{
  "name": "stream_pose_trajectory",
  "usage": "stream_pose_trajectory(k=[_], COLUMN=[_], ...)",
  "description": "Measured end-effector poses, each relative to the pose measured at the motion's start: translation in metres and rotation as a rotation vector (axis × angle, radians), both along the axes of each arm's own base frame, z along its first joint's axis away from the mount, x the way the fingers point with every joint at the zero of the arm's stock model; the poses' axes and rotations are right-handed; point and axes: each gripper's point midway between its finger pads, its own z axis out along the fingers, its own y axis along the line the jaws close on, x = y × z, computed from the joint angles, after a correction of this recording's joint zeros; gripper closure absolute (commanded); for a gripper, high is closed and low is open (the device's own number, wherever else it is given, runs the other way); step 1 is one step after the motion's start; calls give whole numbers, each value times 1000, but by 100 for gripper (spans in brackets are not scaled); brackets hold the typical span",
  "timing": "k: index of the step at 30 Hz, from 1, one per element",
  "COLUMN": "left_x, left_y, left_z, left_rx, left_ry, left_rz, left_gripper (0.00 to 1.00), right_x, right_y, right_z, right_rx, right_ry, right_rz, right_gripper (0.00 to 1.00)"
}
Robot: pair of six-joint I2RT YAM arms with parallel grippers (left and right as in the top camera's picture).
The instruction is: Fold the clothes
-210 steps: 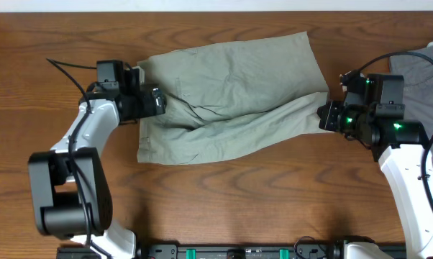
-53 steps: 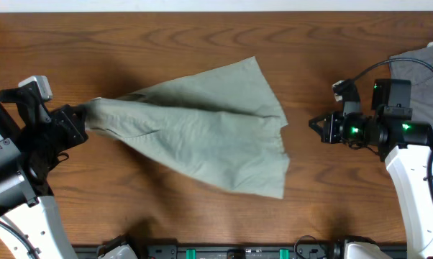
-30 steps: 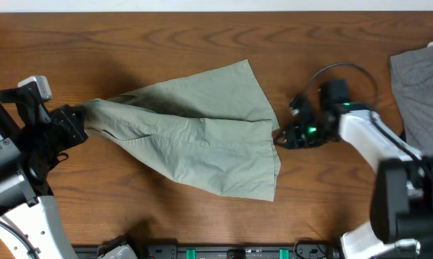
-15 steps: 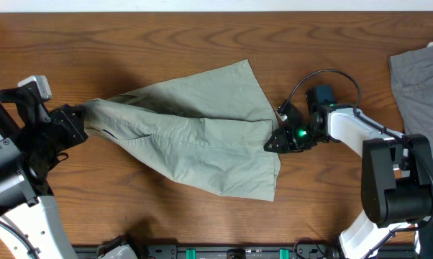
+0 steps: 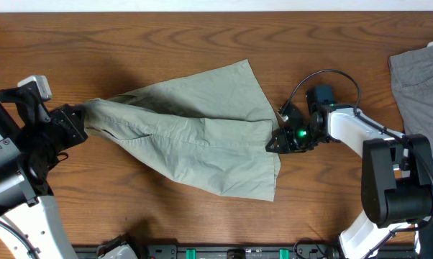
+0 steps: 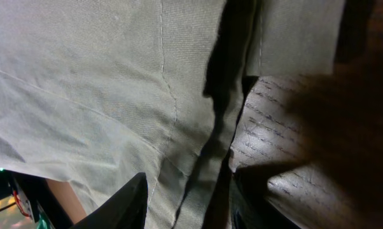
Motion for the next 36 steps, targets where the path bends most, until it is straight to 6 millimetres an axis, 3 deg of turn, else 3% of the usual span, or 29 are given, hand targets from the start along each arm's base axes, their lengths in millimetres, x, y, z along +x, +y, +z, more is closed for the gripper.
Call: stream_pose_trajectory(k=[19,24,36], left_x=[1,2,6], left_y=[1,1,3], left_z=[1,2,-3], left_rx=[4,5,-3], left_ry=[-8,-10,6], left_rz=[0,0,0], left_gripper=[94,94,94], right_x=[16,25,10], right_y=[3,0,3], right_z=[4,17,22], right_rx=[27,50,46], right_ry=[-76,-121,-72], right_rz=[-1,-21,-6], right_gripper=[57,57,56])
